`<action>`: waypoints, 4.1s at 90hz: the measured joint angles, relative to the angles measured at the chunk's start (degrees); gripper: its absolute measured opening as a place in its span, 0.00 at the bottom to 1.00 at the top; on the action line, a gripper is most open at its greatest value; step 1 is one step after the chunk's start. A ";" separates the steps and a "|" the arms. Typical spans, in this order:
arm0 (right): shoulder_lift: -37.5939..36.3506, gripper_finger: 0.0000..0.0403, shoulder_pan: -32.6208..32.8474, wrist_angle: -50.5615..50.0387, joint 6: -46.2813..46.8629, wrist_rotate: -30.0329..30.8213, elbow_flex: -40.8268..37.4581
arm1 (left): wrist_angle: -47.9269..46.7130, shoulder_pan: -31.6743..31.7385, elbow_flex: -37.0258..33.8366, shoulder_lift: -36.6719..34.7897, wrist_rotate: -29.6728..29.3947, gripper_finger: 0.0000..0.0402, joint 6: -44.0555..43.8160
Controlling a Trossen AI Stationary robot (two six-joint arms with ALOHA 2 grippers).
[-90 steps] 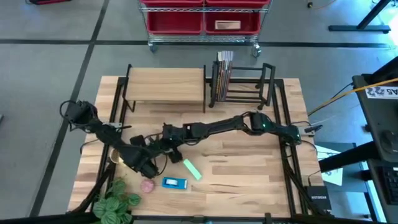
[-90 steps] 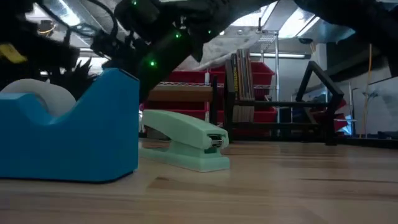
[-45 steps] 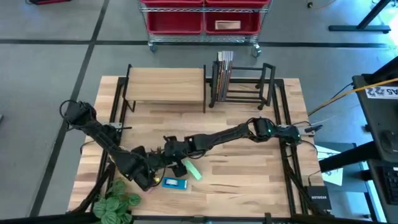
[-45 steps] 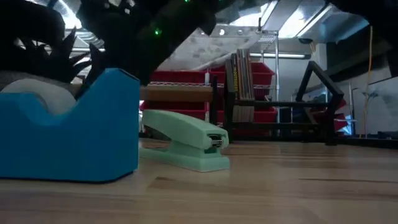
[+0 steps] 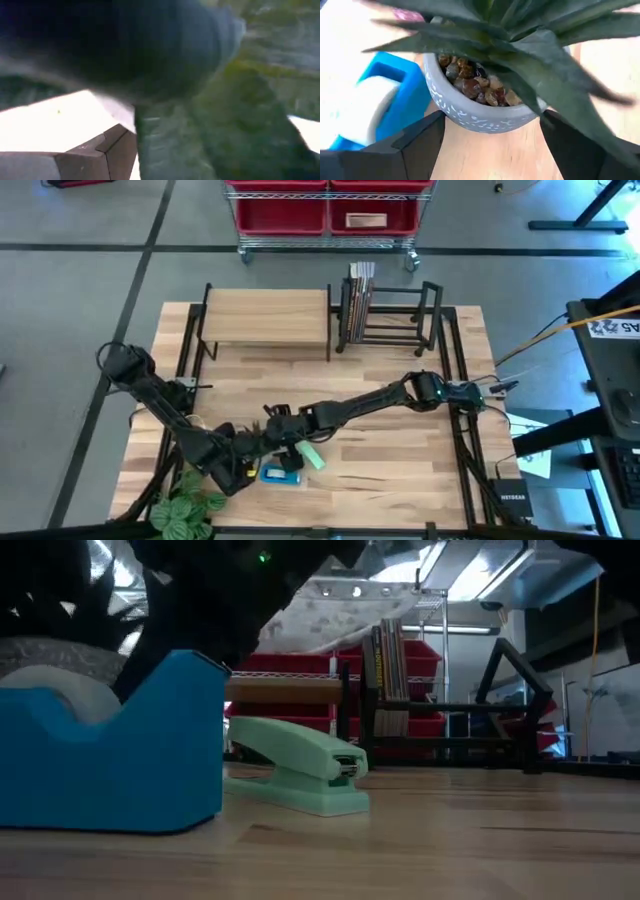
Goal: Stock shelves
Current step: Remove the gray plotted plant from under the shelf, then adjust the green stapler to the center
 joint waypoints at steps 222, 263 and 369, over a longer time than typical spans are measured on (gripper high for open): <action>-33.40 0.76 24.64 -62.46 41.86 46.70 -5.21 | 11.60 1.87 16.16 -10.87 -29.95 0.63 47.85; -38.07 0.76 28.81 -23.99 47.26 40.50 -34.26 | 31.60 16.35 10.44 -0.37 19.67 0.62 89.70; -38.07 0.76 28.79 -16.91 47.81 40.68 -36.99 | 19.66 30.66 17.55 18.47 28.46 0.48 72.05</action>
